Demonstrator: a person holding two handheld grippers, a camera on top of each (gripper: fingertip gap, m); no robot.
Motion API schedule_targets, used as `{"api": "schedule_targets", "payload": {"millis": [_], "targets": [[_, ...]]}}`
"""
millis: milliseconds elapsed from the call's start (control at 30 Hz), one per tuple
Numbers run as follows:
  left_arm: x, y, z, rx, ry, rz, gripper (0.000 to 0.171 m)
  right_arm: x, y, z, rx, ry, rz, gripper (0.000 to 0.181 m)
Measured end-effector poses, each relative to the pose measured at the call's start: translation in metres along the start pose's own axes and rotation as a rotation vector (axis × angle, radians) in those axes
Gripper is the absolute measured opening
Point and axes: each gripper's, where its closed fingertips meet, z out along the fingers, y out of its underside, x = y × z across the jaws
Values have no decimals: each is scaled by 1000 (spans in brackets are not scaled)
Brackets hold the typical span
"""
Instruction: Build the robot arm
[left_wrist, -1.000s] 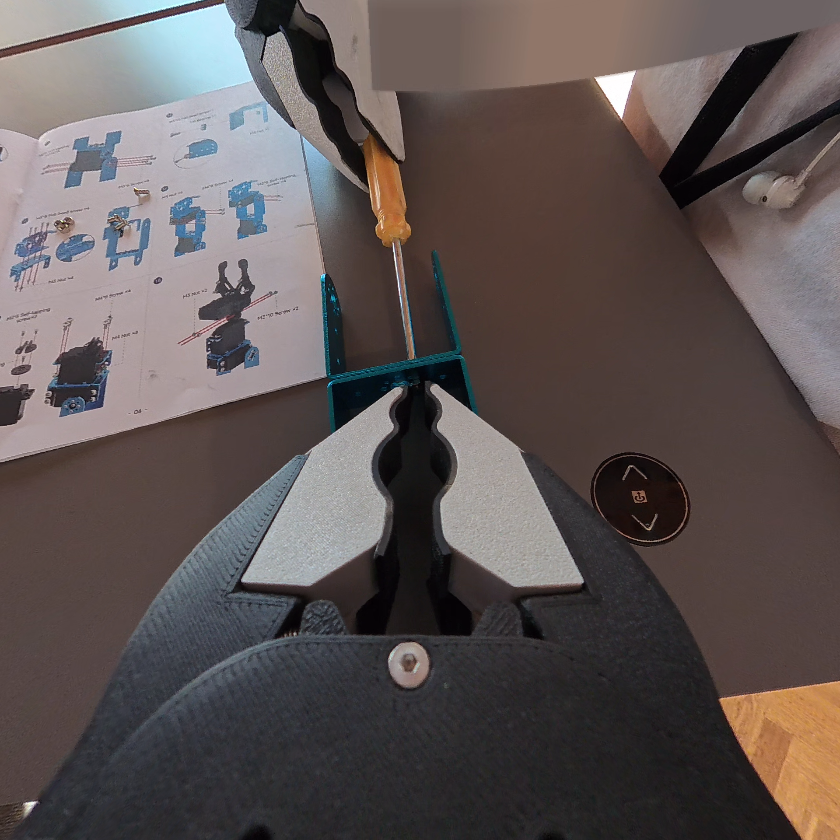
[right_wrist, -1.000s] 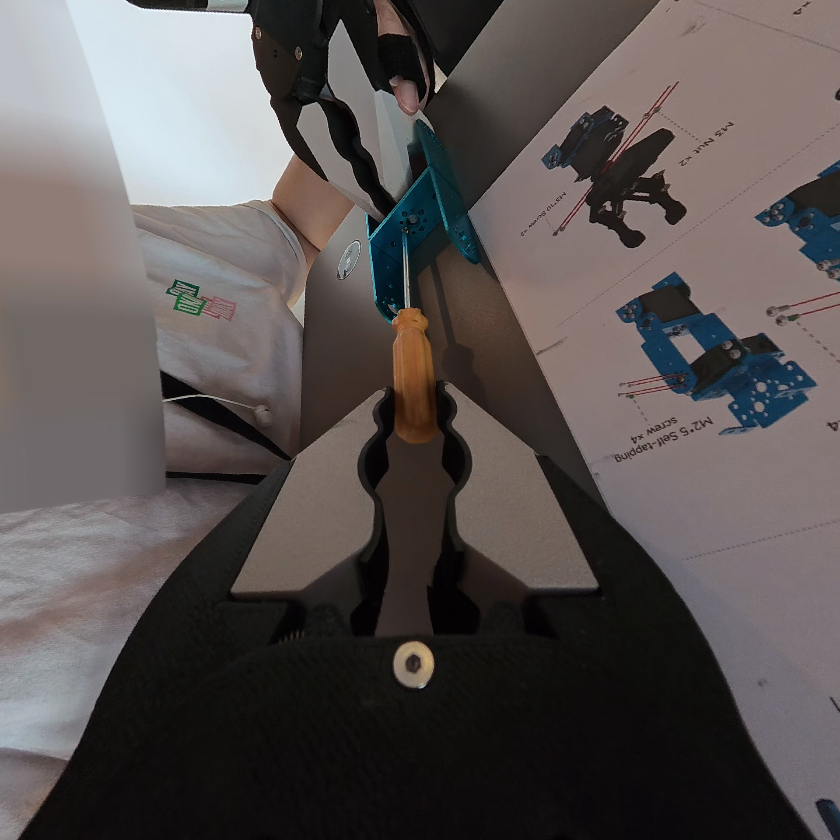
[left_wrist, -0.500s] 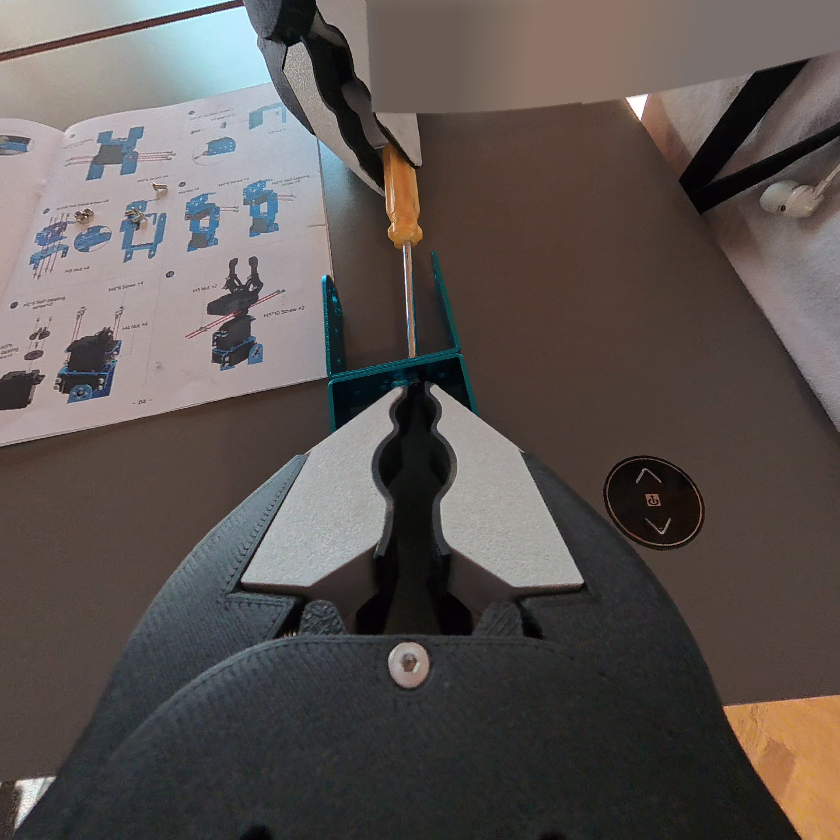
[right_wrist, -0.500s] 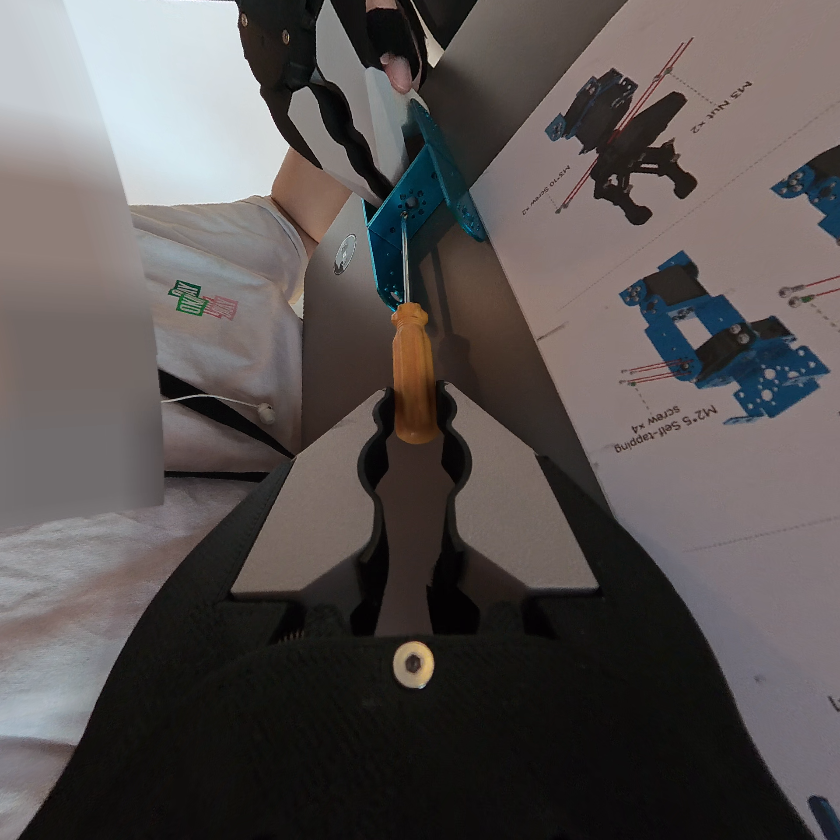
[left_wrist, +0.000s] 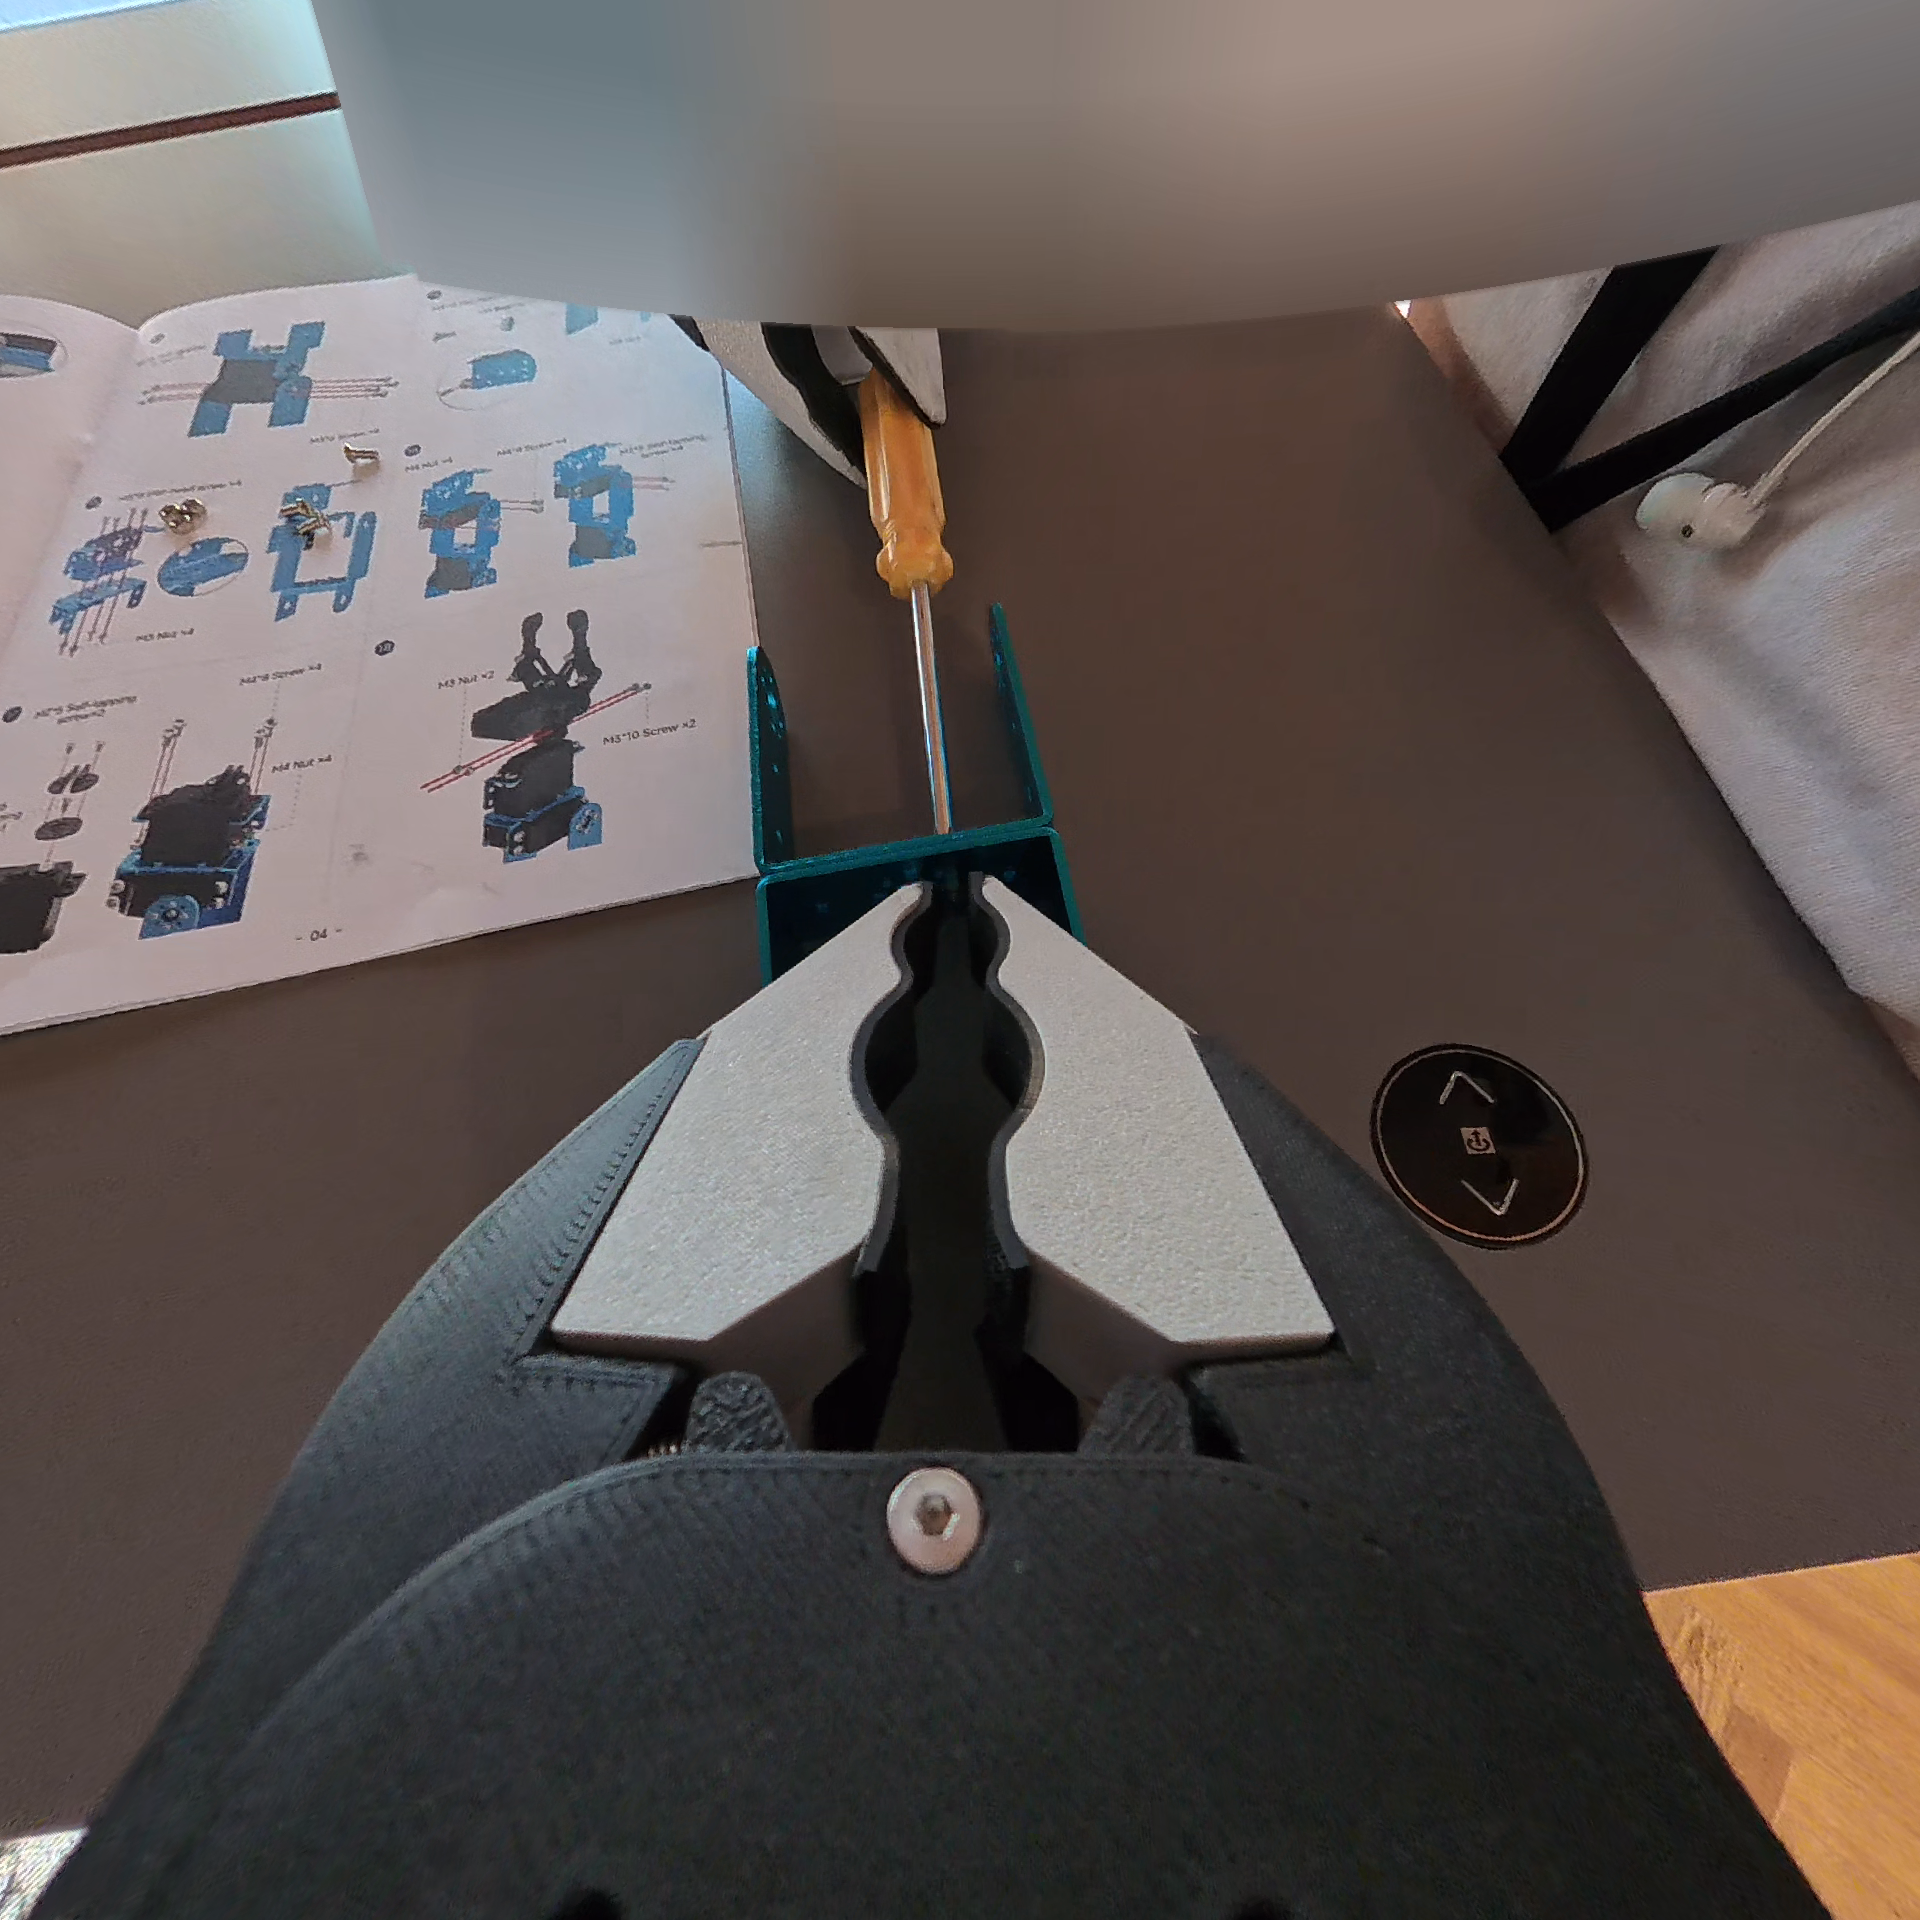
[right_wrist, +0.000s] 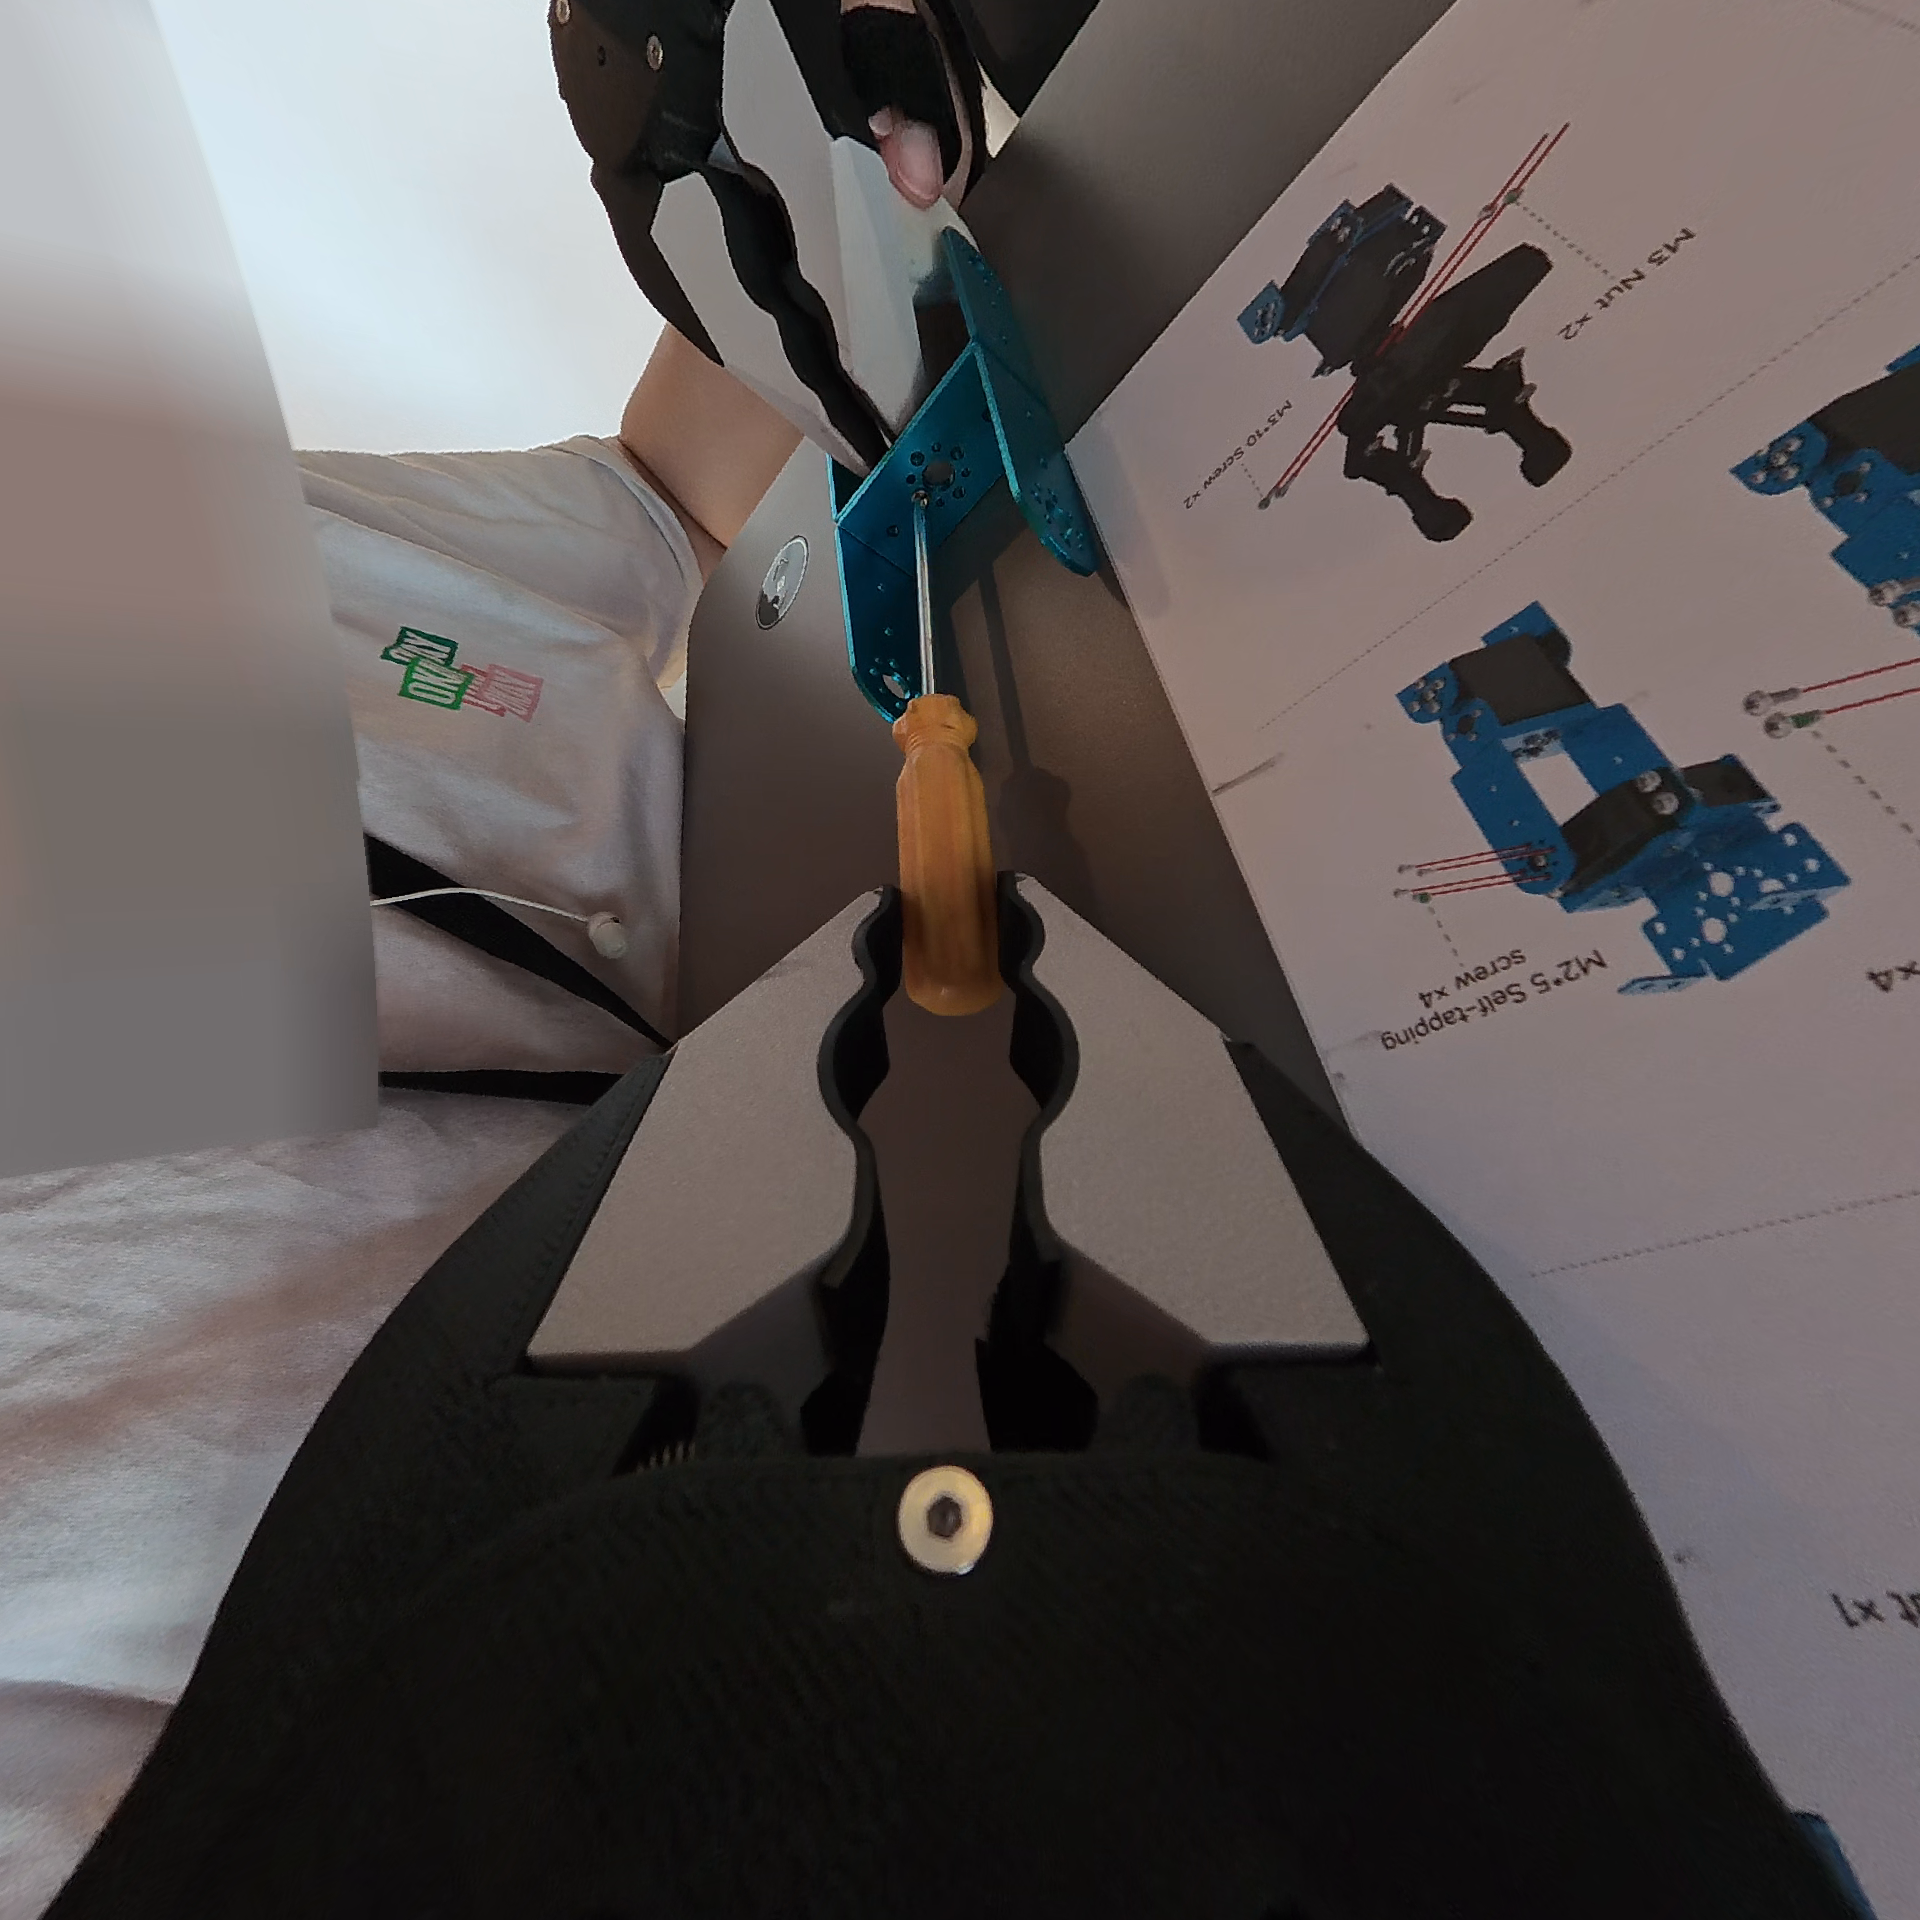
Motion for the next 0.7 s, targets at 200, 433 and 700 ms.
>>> {"api": "schedule_targets", "payload": {"millis": [200,433,700], "targets": [[1,0,1,-9,18,-5,4,0,0,-1,4,5,-8,17],[1,1,3,-21,10,7,5,-1,1,-1,5,10,-15,17],[1,1,3,-20,-8,31,4,-1,2,-1,8,13,-17,17]]}}
